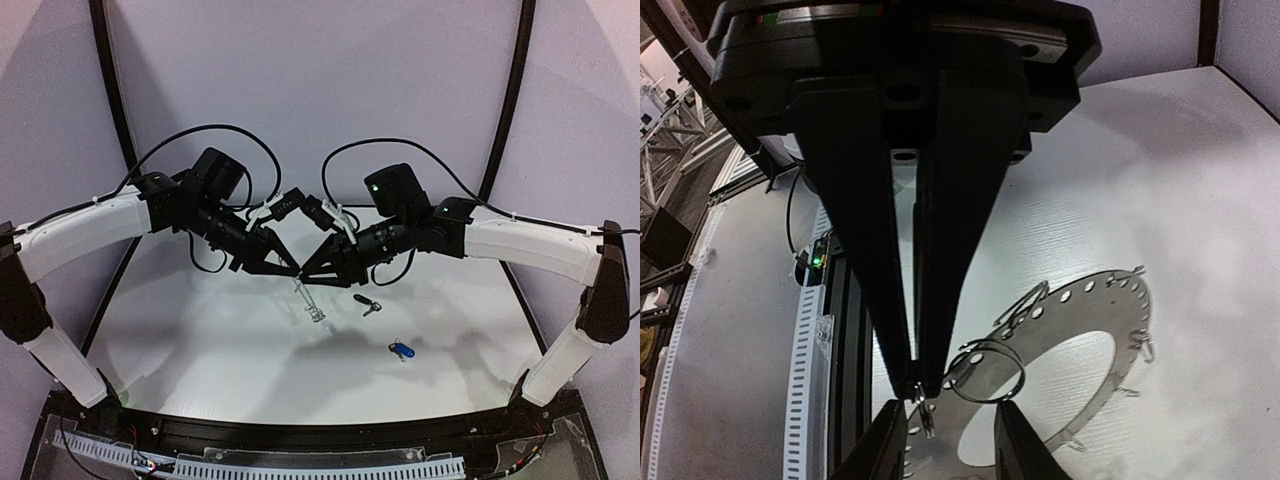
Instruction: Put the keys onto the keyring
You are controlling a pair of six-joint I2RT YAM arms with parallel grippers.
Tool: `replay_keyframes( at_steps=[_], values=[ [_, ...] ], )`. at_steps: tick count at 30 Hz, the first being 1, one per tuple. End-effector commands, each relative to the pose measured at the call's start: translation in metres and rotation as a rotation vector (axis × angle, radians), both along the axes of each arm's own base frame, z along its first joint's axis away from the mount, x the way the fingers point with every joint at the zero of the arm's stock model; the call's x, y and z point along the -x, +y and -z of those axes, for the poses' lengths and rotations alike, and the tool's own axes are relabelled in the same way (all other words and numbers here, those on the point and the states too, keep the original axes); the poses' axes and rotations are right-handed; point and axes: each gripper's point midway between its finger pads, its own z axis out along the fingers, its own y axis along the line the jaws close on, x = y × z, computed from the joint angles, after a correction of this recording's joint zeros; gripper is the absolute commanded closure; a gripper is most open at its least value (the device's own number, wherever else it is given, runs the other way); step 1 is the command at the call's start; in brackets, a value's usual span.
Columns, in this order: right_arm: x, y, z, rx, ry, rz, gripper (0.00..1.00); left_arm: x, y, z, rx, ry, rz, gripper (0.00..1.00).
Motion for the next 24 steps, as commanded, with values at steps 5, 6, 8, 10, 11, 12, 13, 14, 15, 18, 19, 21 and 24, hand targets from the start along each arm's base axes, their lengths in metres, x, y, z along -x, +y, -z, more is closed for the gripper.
replay_keyframes(
  at_steps=[5,6,8,10,11,12,13,14,15,18,19,21,24],
  values=[
    [0.012,0.014,-0.022,-0.104,-0.044,-0.056,0.78,0.01,-0.003,-0.018,0.056,-0.051,0.032,0.99],
    [0.012,0.014,-0.024,-0.109,-0.052,-0.053,0.79,0.012,-0.003,-0.017,0.052,-0.051,0.035,0.99],
    [0.01,0.013,-0.025,-0.105,-0.056,-0.045,0.79,0.012,-0.002,-0.014,0.044,-0.048,0.034,0.99],
    [0.01,0.012,-0.024,-0.098,-0.063,-0.039,0.81,0.013,0.0,-0.011,0.031,-0.044,0.037,0.99],
    [0.01,0.012,-0.025,-0.098,-0.065,-0.04,0.81,0.014,0.0,-0.01,0.029,-0.045,0.04,0.99],
    [0.01,0.011,-0.025,-0.097,-0.066,-0.04,0.81,0.014,0.001,-0.01,0.027,-0.046,0.041,0.99],
    [0.011,0.011,-0.025,-0.098,-0.065,-0.042,0.81,0.015,0.002,-0.008,0.018,-0.042,0.042,0.99],
    [0.012,0.011,-0.024,-0.094,-0.064,-0.048,0.82,0.015,0.003,-0.006,0.009,-0.044,0.042,0.99],
    [0.012,0.01,-0.024,-0.09,-0.064,-0.05,0.82,0.014,0.003,-0.005,0.004,-0.049,0.039,0.99],
    [0.01,0.009,-0.024,-0.08,-0.081,-0.037,0.81,0.015,0.005,-0.001,-0.011,-0.044,0.04,0.99],
    [0.011,0.007,-0.026,-0.081,-0.089,-0.037,0.79,0.015,0.005,0.0,-0.016,-0.042,0.042,0.99],
    [0.012,0.006,-0.027,-0.083,-0.092,-0.043,0.77,0.016,0.006,0.001,-0.018,-0.042,0.045,0.99],
    [0.015,0.006,-0.028,-0.09,-0.088,-0.059,0.76,0.017,0.006,0.0,-0.011,-0.043,0.056,0.99]
  ],
)
